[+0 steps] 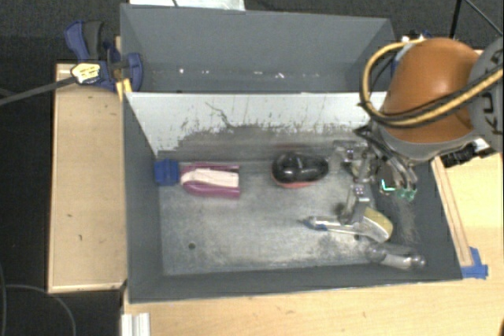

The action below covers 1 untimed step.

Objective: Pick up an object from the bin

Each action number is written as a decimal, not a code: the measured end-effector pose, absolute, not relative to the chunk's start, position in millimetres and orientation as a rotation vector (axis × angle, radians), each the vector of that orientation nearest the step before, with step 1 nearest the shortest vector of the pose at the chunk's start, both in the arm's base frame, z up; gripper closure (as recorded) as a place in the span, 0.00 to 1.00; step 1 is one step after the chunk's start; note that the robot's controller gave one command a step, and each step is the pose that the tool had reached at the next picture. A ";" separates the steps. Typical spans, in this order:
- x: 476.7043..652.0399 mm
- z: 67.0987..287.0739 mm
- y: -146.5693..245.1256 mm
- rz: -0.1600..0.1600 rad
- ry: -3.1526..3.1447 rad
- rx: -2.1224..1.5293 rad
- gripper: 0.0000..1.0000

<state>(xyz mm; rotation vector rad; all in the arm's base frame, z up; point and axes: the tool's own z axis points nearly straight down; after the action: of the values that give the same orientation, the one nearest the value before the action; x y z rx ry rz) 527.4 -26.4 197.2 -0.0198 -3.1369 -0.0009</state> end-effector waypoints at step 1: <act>497.0 66.7 -58.0 -0.002 -3.121 0.303 0.00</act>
Offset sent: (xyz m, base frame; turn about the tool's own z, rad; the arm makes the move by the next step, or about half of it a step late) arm -0.0284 -0.0309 -0.1272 -0.2076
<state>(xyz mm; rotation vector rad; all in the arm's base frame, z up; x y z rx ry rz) 497.0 -58.0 66.7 0.3034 -3.1213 -0.0018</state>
